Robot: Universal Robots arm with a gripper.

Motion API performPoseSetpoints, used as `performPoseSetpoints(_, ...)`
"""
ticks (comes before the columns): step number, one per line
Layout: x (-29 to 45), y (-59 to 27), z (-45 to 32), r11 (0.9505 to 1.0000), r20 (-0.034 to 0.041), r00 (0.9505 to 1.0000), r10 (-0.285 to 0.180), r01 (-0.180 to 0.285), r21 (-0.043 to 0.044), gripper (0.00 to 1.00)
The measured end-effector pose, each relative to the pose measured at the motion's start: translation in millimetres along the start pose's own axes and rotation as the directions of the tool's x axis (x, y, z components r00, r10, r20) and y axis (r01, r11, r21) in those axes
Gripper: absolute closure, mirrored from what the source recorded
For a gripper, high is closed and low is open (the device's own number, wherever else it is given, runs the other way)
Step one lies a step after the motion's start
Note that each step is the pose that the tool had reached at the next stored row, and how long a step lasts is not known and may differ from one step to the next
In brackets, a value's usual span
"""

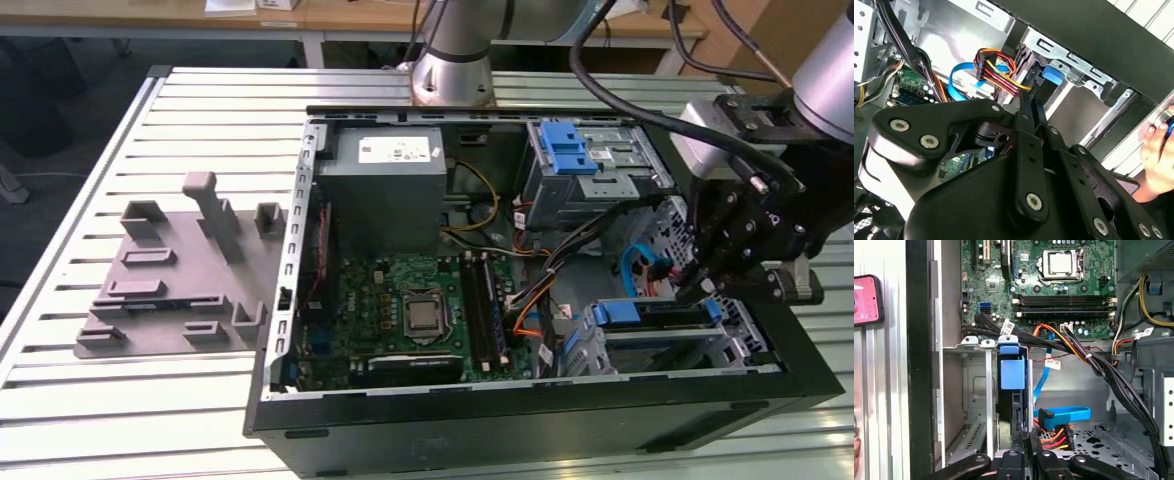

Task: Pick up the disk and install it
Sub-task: 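Insert the first disk wire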

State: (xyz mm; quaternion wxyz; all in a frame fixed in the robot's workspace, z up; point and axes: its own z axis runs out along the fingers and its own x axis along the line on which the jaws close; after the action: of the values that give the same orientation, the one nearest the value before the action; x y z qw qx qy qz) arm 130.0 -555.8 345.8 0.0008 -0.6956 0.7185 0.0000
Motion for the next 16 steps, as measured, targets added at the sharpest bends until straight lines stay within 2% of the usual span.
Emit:
performPoseSetpoints(7,3.1,2.0,0.8,0.9999,0.0171,0.9998,-0.013,0.013,0.0022,0.84)
performPoseSetpoints(11,3.2,3.0,3.4,0.9994,0.0206,0.9992,-0.034,0.034,0.0084,0.84)
performPoseSetpoints(13,4.0,4.3,4.5,0.9991,0.0215,0.9990,-0.039,0.039,0.0148,0.84)
performPoseSetpoints(16,5.0,7.8,5.8,0.9988,0.0226,0.9990,-0.040,0.039,0.0290,0.84)
